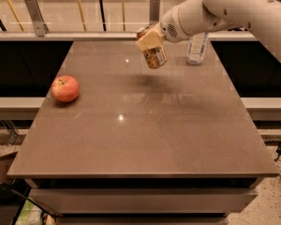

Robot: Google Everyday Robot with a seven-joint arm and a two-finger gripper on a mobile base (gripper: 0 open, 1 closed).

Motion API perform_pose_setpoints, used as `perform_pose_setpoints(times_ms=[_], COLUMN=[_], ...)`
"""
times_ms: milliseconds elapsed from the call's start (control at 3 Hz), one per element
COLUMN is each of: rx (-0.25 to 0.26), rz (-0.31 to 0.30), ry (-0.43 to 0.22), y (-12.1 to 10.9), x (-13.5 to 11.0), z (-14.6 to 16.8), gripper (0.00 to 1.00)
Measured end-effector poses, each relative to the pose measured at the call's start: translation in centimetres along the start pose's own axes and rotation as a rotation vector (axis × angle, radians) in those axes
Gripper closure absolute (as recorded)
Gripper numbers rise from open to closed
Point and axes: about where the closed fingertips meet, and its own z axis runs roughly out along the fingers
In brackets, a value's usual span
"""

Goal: Knock orange can over

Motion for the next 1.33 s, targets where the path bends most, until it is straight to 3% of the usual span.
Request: perform_pose_setpoints(times_ms=[667,1333], rx=[-0.036,-0.087], rz=[0.055,0.041], ry=[0.207,0.443], y=[0.8,2.1], x=[2.7,4.6], z=[0.4,2.0], gripper=[1.0,1.0])
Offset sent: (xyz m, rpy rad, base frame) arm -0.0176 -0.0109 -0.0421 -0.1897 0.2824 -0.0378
